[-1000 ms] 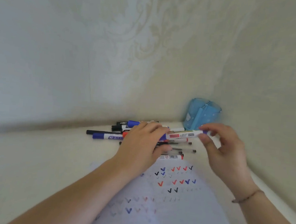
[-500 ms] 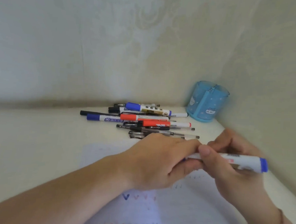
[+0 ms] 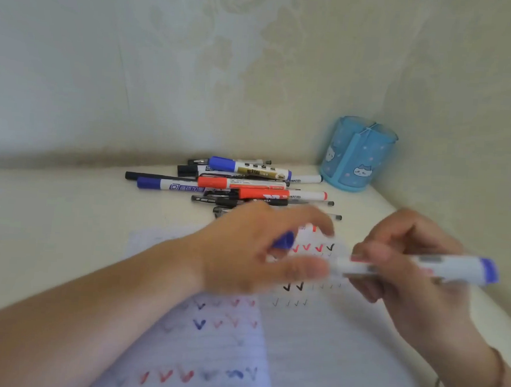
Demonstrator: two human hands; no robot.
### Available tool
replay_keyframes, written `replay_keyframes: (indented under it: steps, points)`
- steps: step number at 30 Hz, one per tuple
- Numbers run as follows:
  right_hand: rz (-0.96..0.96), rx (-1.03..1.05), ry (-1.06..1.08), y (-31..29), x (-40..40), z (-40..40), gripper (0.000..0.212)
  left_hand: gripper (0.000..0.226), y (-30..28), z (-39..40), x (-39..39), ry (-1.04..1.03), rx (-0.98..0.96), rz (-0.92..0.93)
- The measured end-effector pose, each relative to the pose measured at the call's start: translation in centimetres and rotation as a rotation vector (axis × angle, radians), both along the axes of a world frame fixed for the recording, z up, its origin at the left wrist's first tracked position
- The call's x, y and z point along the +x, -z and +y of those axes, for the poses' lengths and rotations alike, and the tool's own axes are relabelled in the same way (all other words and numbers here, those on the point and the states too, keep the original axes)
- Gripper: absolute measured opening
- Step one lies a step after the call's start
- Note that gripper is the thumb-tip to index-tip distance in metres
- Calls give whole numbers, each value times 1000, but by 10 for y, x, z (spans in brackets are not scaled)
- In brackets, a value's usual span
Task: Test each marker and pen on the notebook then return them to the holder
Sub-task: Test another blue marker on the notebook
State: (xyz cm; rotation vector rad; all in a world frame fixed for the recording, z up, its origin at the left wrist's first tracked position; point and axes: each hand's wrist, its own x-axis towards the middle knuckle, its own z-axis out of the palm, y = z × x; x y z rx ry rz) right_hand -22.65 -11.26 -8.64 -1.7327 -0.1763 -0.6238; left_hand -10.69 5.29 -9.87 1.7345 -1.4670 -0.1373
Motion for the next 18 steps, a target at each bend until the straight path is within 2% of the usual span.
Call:
replay_keyframes:
  steps: [2, 4, 9, 12, 18]
  points:
    - [93, 119, -46, -1, 3, -8, 29, 31, 2, 2, 9, -66, -123, 135]
    - [208, 125, -16, 1, 6, -12, 37, 33, 4, 3, 12, -114, -206, 207]
    - [411, 132, 137, 16, 12, -9, 37, 23, 7, 0, 11, -163, -166, 126]
    - [437, 132, 165, 14, 13, -9, 37, 24, 11, -1, 14, -208, -154, 54]
    - [457, -1, 192, 16, 15, -11, 33, 30, 9, -2, 13, -210, -126, 65]
